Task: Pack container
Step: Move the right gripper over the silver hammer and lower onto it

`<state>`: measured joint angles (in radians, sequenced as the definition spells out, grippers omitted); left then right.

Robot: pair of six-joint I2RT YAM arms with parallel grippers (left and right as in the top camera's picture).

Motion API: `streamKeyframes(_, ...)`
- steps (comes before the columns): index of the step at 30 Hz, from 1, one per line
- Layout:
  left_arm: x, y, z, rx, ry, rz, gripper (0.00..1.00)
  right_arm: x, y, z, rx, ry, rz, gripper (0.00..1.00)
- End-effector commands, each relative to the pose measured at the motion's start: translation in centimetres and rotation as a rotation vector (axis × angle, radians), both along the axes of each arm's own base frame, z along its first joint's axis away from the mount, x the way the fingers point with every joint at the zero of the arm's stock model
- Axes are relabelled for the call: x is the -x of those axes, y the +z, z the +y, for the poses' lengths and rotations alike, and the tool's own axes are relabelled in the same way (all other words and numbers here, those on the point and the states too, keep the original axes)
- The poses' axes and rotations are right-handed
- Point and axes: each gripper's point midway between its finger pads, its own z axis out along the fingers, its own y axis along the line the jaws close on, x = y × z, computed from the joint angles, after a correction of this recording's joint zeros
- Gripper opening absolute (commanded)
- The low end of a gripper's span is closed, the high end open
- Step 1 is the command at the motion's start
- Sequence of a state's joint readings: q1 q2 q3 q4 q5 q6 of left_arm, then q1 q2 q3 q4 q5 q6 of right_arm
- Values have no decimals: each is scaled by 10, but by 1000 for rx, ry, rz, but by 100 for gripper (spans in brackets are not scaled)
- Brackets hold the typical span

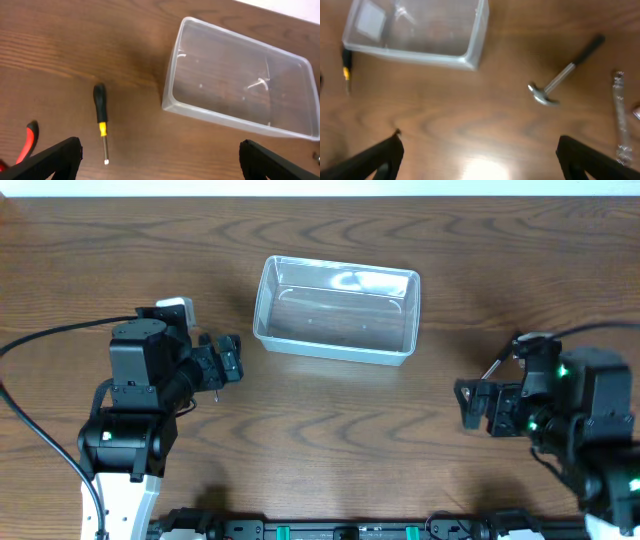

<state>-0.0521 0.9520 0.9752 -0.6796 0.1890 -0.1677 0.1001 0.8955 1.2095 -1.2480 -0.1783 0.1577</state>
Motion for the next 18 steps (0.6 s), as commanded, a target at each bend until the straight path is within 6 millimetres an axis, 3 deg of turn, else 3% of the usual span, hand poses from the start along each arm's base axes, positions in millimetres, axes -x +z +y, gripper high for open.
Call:
streamKeyframes(1,2,13,0,-45,-48,-42,98,0,13,-6,141,145,11,99)
streamKeyframes(5,9,12,1,-60,-62,-33,98,5,-1,-20,218,171,200,99)
streamKeyframes(8,12,11,1,-61,-63,-23,98,-2,-12,-37,293,150,300,99)
streamKeyframes(12,14,10,1,-61,-63,-14,98,-20,-26,-56,387,122,356,99)
streamKeyframes(18,14,9,1,-73,-73,-15,99,-45,-35,-61,389,107,322,99)
